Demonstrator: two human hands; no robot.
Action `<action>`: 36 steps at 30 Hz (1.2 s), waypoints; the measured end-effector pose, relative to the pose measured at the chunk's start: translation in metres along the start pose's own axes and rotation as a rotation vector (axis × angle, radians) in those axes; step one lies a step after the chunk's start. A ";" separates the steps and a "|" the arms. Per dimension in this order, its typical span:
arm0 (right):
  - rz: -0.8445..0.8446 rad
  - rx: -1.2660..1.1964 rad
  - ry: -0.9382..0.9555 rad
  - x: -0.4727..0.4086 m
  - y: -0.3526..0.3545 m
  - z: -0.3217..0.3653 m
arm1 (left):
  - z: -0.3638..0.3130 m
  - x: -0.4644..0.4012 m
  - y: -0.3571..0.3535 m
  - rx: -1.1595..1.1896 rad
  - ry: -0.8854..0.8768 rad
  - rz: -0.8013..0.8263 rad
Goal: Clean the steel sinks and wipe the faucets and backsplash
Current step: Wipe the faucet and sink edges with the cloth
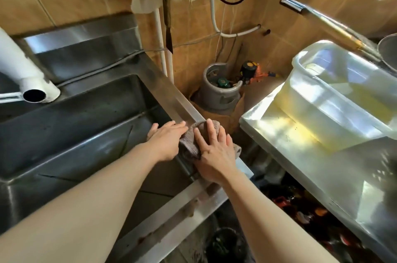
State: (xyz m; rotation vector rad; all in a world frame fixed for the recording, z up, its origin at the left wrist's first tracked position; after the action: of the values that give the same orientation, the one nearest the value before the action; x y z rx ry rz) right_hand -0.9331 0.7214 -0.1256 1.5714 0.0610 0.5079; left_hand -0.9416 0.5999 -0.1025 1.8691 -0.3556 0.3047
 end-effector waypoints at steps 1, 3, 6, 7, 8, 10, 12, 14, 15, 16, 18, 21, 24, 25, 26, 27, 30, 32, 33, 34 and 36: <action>0.002 0.005 0.024 0.005 -0.002 -0.003 | -0.001 0.002 -0.001 -0.005 0.007 -0.003; 0.007 -0.028 0.037 0.021 -0.006 -0.009 | -0.004 0.005 -0.004 -0.018 0.020 -0.020; 0.019 -0.120 0.016 0.044 -0.009 -0.015 | -0.009 0.008 -0.007 -0.064 0.027 -0.014; 0.019 -0.146 0.011 0.051 -0.009 -0.016 | -0.011 0.009 -0.008 -0.075 0.032 -0.002; 0.012 -0.167 0.015 0.058 -0.009 -0.017 | -0.014 0.012 -0.009 -0.083 0.039 0.006; 0.001 -0.189 0.033 0.073 -0.010 -0.018 | -0.018 0.021 -0.012 -0.085 0.045 0.010; 0.018 -0.204 0.068 0.090 -0.012 -0.018 | -0.018 0.035 -0.018 -0.065 0.048 0.018; 0.034 -0.216 0.113 0.099 -0.010 -0.020 | -0.013 0.057 -0.024 -0.018 0.079 0.037; 0.046 -0.216 0.129 0.100 -0.007 -0.022 | -0.008 0.070 -0.026 0.007 0.100 0.045; 0.056 -0.209 0.139 0.099 -0.005 -0.024 | -0.003 0.083 -0.028 0.029 0.122 0.050; 0.052 -0.166 0.157 0.092 -0.002 -0.029 | 0.009 0.109 -0.033 0.063 0.163 0.049; 0.009 -0.023 0.227 0.089 0.000 -0.027 | 0.032 0.155 -0.042 0.081 0.229 0.051; 0.068 -0.012 0.307 0.099 -0.009 -0.017 | 0.050 0.199 -0.054 0.098 0.307 0.096; 0.089 -0.020 0.329 0.104 -0.012 -0.014 | 0.055 0.212 -0.059 0.104 0.330 0.120; 0.097 -0.018 0.348 0.108 -0.015 -0.015 | 0.060 0.224 -0.065 0.104 0.349 0.145; 0.088 0.000 0.369 0.109 -0.015 -0.017 | 0.065 0.234 -0.070 0.099 0.364 0.164; 0.009 0.100 0.457 0.101 -0.010 -0.028 | 0.078 0.249 -0.083 0.052 0.381 0.159; -0.037 0.117 0.484 0.097 -0.009 -0.028 | 0.084 0.250 -0.085 0.031 0.371 0.094; -0.064 0.116 0.473 0.096 -0.009 -0.026 | 0.085 0.249 -0.083 0.027 0.353 0.054; -0.093 0.111 0.448 0.098 -0.011 -0.022 | 0.084 0.248 -0.080 0.029 0.337 0.028; -0.147 0.093 0.395 0.104 -0.013 -0.011 | 0.083 0.245 -0.076 0.025 0.314 -0.002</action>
State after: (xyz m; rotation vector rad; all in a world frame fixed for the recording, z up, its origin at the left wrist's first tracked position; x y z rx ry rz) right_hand -0.8403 0.7683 -0.1091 1.5236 0.5028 0.7005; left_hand -0.6836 0.5218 -0.1018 1.8098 -0.1359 0.5941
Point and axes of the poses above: each hand's wrist, its own x-axis away from the middle knuckle, its own y-axis out of the back of the hand, z = x × y, the point moved 7 cm from there along -x, towards the middle knuckle, and after that the axes turned 5 degrees about x, right-handed, at the moved point
